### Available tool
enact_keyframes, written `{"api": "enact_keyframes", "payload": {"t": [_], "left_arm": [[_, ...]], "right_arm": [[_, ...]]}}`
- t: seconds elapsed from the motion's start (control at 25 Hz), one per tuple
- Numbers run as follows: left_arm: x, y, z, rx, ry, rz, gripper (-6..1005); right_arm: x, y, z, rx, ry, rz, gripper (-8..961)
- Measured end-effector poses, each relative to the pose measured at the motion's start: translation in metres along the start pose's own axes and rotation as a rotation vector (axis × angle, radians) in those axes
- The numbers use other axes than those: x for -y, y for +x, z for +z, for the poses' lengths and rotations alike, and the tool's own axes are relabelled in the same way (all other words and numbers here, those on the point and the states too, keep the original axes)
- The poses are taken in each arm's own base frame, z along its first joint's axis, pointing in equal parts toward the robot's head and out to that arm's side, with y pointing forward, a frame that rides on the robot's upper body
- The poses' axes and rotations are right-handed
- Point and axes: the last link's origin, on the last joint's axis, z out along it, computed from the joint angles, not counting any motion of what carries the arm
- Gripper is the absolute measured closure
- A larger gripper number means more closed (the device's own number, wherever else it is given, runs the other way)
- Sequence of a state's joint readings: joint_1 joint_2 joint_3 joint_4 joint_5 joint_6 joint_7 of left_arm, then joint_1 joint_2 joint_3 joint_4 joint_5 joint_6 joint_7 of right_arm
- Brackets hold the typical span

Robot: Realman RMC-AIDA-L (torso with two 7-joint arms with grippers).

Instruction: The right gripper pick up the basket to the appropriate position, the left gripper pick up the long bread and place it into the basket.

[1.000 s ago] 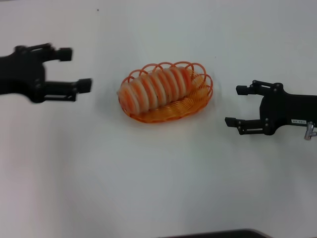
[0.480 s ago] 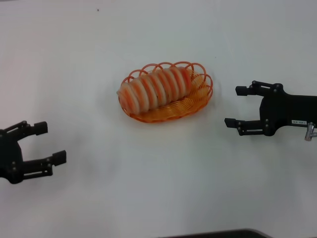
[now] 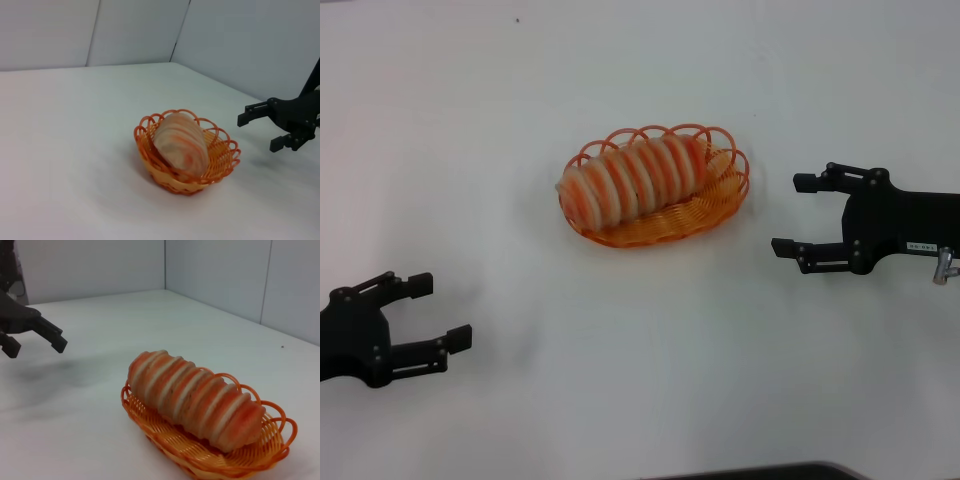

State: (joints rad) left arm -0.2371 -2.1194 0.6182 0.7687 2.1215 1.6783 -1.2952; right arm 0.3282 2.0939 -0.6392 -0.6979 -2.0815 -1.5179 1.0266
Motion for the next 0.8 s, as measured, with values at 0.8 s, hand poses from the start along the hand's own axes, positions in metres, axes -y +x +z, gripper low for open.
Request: {"api": "enact_keyframes", "payload": {"t": [0.8], "left_arm": [[0.0017,0.0073,0.0011,-0.018,-0.007,0.009,60]], "right_arm": [[-0.0003,0.0005,0.0017,-0.001,-0.002,0.002,44]]}}
